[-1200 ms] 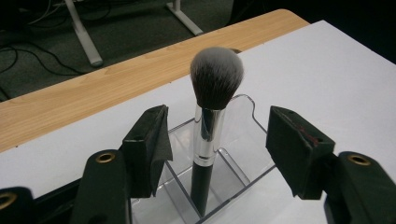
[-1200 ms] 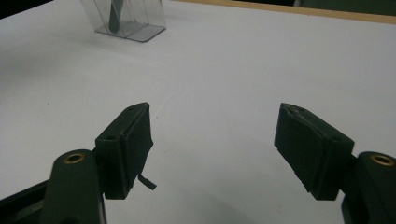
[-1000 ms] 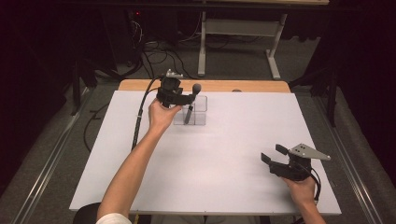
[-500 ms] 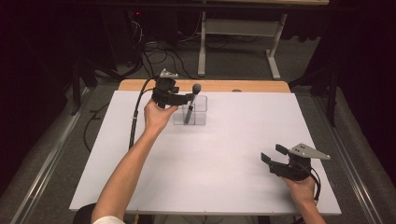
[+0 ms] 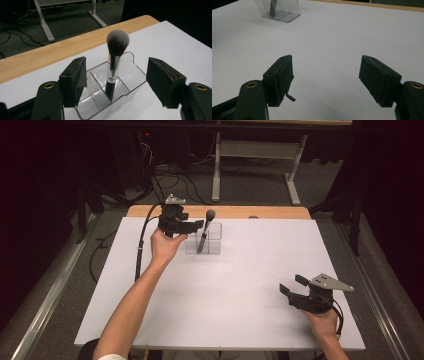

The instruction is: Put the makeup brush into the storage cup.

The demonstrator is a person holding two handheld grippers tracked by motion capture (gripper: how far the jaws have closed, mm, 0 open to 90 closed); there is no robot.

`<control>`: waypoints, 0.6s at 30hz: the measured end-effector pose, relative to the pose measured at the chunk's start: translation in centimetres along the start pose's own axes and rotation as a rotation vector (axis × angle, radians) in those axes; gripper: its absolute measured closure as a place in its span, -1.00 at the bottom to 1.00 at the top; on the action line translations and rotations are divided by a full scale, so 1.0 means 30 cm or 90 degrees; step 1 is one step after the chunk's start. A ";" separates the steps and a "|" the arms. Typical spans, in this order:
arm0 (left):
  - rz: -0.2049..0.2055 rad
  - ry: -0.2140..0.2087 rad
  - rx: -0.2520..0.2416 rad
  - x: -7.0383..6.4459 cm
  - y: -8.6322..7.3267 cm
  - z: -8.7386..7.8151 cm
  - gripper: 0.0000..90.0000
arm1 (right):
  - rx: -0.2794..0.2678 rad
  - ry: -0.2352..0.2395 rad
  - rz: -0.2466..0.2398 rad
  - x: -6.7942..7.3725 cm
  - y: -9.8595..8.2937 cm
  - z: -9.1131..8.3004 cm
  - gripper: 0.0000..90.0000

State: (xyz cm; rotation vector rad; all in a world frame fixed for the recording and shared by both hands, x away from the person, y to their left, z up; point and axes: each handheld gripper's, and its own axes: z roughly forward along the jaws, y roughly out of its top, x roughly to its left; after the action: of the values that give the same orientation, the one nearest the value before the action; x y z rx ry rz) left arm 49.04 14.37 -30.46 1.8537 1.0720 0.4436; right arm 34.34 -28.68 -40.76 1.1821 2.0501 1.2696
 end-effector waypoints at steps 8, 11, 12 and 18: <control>-0.001 -0.002 -0.006 0.001 -0.005 -0.021 -0.27 | 0.001 0.000 -0.001 0.000 0.000 0.001 -0.35; -0.006 -0.008 -0.011 0.003 -0.010 -0.028 -0.28 | 0.000 0.001 -0.006 0.002 0.001 0.002 -0.35; -0.004 -0.009 -0.011 0.004 -0.011 -0.031 -0.28 | -0.001 0.001 -0.007 0.003 0.001 0.002 -0.35; -0.010 -0.013 -0.016 0.007 -0.015 -0.039 -0.28 | 0.001 0.001 -0.005 0.001 0.000 0.001 -0.35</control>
State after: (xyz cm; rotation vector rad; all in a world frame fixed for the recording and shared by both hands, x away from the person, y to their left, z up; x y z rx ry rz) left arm 48.14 15.26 -30.26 1.8228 1.0627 0.4257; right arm 34.35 -28.64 -40.77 1.1736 2.0550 1.2653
